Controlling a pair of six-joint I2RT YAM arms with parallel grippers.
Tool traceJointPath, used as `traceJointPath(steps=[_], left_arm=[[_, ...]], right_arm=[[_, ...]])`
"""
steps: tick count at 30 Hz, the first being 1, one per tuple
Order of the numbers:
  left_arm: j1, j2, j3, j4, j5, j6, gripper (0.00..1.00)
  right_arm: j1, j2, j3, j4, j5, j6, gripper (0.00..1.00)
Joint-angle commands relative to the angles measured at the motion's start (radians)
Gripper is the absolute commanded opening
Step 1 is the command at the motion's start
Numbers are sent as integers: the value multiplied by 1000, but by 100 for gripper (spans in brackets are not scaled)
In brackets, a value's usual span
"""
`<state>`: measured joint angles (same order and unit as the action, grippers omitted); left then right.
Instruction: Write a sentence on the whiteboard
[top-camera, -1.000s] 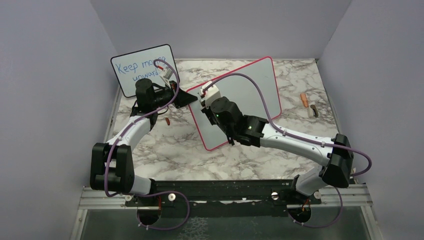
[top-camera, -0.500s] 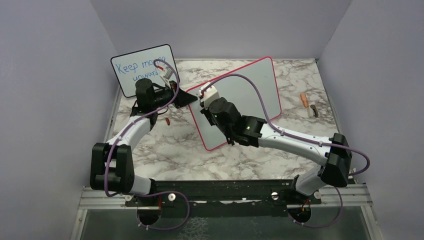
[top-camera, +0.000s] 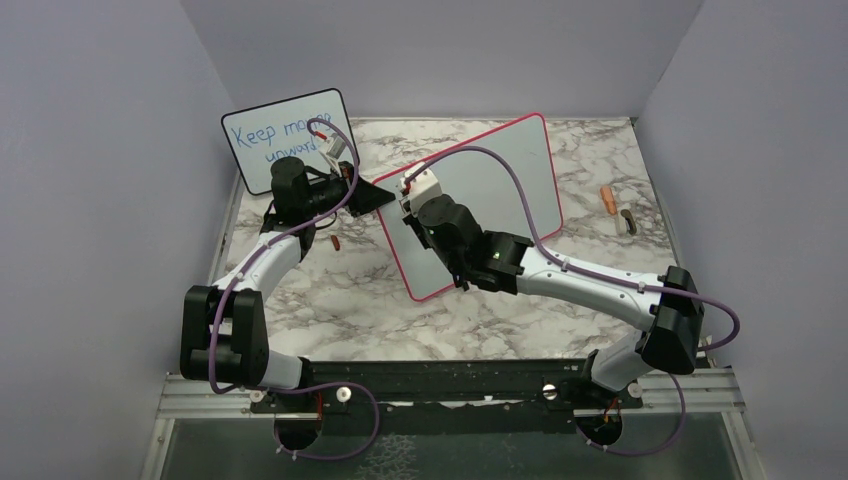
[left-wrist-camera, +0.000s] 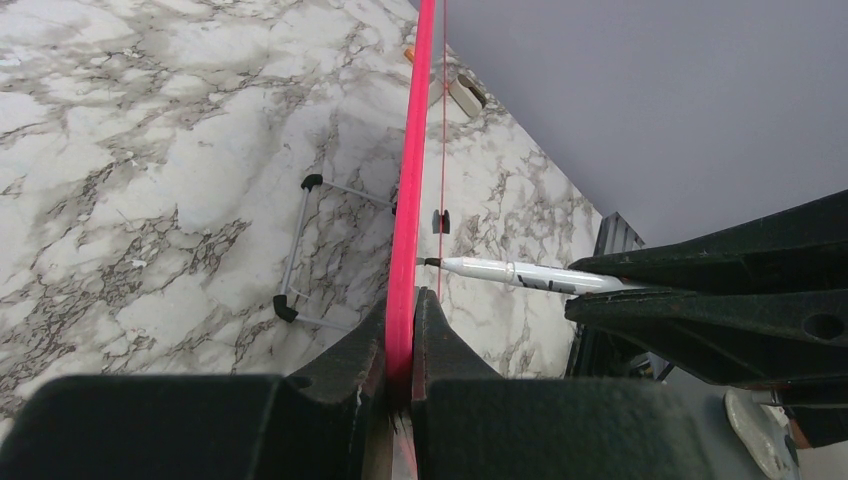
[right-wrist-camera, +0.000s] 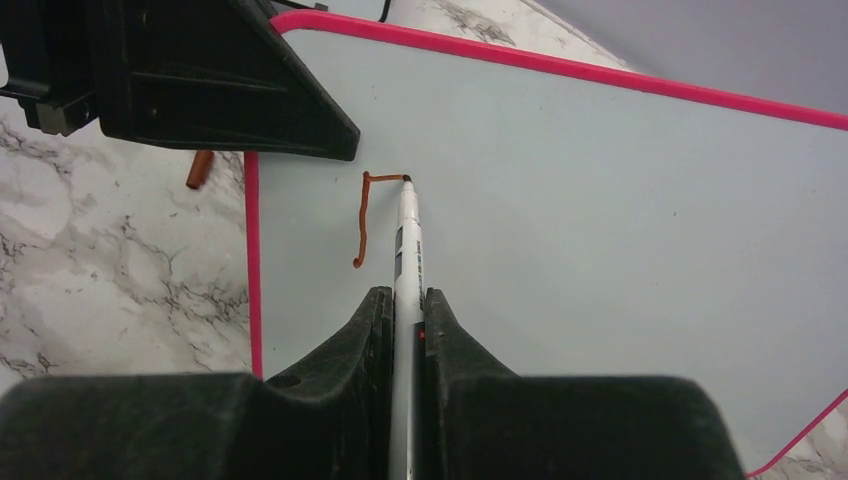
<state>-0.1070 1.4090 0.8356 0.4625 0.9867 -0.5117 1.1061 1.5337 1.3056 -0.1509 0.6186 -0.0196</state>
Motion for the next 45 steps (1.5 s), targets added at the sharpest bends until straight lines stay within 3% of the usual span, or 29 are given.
traceJointPath(steps=[1, 45], left_arm=[[-11, 30, -6, -64, -10, 67, 0], [-10, 28, -6, -64, -13, 67, 0]], right_arm=[[3, 2, -6, -2, 43, 7, 1], [3, -3, -22, -79, -112, 83, 1]])
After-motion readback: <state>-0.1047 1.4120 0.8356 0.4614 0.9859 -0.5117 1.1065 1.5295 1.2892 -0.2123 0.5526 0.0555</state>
